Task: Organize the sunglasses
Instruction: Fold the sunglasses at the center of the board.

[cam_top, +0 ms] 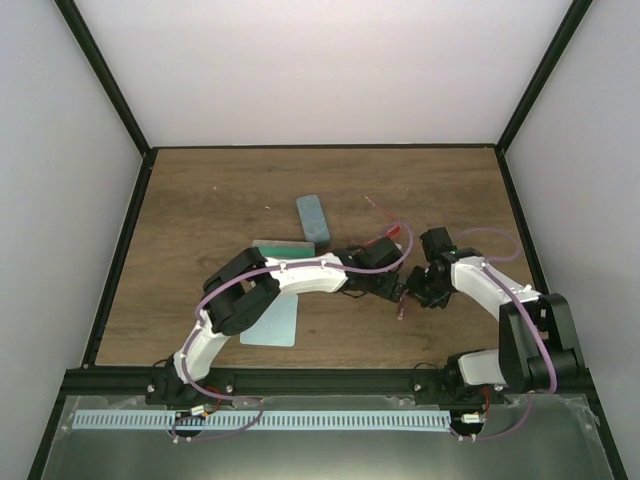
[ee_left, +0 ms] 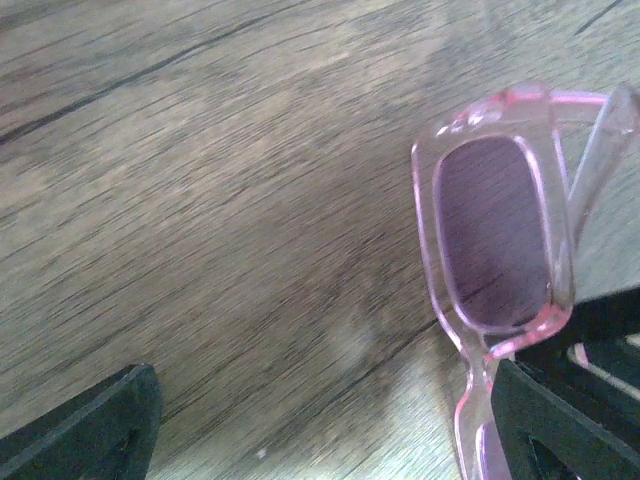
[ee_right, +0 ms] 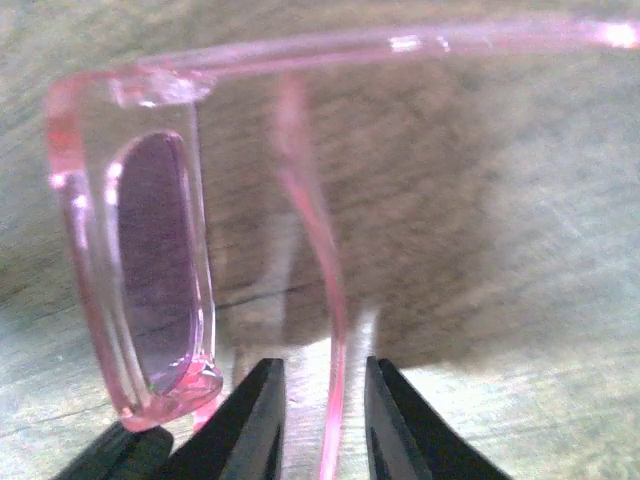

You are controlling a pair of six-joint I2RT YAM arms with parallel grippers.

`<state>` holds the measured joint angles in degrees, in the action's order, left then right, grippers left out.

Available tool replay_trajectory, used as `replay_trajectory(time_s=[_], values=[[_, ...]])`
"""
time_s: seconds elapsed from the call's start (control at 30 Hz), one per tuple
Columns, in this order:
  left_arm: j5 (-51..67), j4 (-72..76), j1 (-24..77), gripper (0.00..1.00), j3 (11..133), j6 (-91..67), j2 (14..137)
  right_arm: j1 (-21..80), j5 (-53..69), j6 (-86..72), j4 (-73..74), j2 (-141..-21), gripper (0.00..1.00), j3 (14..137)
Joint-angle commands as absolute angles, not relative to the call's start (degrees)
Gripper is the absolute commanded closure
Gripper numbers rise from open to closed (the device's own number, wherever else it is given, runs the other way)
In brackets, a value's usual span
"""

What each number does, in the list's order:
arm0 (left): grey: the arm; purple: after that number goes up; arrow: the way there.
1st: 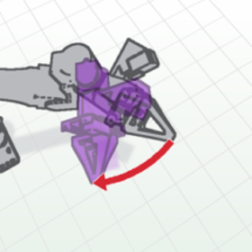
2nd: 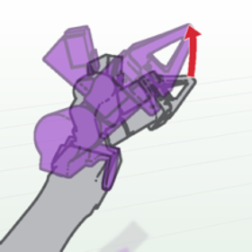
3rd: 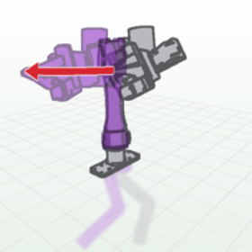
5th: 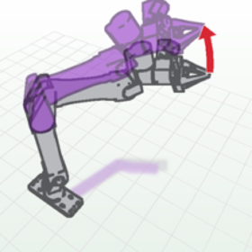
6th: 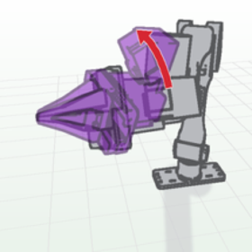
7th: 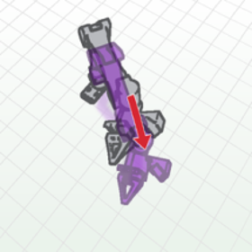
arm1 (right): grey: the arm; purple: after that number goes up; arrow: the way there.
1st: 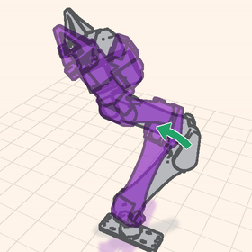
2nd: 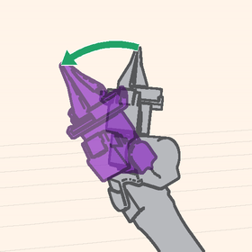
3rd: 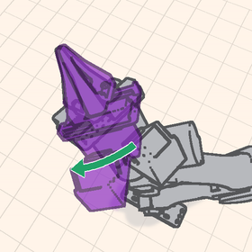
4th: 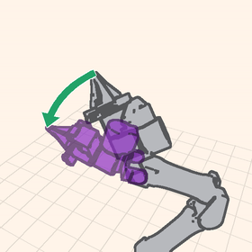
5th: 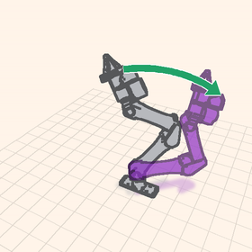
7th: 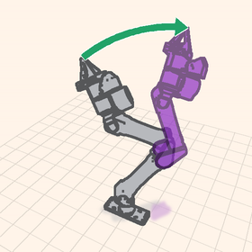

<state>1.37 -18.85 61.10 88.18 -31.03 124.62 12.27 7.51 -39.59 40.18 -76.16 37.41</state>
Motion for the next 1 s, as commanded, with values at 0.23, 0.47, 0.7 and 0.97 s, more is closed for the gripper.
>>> replay_trajectory(time_s=[0.23, 0.47, 0.7, 0.97], values=[[1.35, -22.53, 60.14, 0.07, 79.56, -30.97, 120.56, 13.76, 6.30, -39.66, 40.11, -71.79, 0.70, 44.57], [2.42, -22.05, 60.18, 0.07, 80.39, -30.98, 120.74, 13.59, -1.49, -38.63, 44.85, -68.13, 0.70, 47.07], [2.48, -21.64, 60.19, 0.07, 79.46, -31.53, 119.67, 11.61, -7.47, -32.38, 46.46, -75.60, 0.64, 50.91], [2.19, -21.06, 60.12, 0.07, 77.11, -31.73, 117.73, 9.16, -6.27, -26.91, 42.83, -79.40, 0.46, 53.47]])
